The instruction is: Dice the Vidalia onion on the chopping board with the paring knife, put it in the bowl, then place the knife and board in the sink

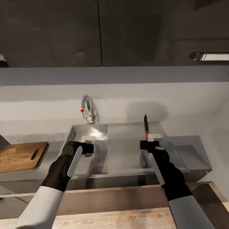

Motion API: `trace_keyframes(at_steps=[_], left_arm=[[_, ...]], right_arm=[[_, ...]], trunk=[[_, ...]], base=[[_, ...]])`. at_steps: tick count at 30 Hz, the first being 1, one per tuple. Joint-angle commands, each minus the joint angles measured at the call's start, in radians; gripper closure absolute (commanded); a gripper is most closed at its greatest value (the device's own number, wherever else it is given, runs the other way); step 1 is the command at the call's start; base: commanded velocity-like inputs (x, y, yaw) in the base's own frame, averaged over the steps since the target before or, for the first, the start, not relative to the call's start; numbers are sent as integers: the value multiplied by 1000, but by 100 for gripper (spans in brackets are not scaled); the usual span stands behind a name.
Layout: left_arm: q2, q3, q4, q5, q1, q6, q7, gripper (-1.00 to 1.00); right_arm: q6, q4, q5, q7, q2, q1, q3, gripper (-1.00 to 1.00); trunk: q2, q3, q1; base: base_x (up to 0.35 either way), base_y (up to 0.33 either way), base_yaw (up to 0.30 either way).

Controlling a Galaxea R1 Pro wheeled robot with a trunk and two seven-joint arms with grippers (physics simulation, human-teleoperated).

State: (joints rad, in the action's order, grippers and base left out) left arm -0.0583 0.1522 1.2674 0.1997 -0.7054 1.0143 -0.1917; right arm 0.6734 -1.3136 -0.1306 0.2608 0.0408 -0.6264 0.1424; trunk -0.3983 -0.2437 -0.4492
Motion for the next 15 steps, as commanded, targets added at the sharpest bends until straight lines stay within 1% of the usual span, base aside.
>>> trace_keyframes(at_steps=[1, 3, 7, 10, 15], left_arm=[[7, 1, 38, 17, 16, 4, -9, 100], [15, 1, 96, 17, 43, 5, -9, 100], [19, 1, 124, 17, 59, 6, -9, 100], [19, 1, 129, 17, 61, 6, -9, 100], [19, 2, 130, 17, 61, 6, -9, 100]], right_arm=[[3, -1, -11, 9, 0, -1, 2, 100], [2, -1, -11, 9, 0, -1, 2, 100], [2, -1, -11, 9, 0, -1, 2, 100], [2, -1, -11, 9, 0, -1, 2, 100], [0, -1, -11, 8, -1, -1, 2, 100]], trunk=[[-2, 0, -1], [-2, 3, -1], [-2, 9, -1], [-2, 14, -1], [-2, 21, -1]], base=[[0, 0, 0], [0, 0, 0], [0, 69, 0], [0, 214, 0], [0, 285, 0]])
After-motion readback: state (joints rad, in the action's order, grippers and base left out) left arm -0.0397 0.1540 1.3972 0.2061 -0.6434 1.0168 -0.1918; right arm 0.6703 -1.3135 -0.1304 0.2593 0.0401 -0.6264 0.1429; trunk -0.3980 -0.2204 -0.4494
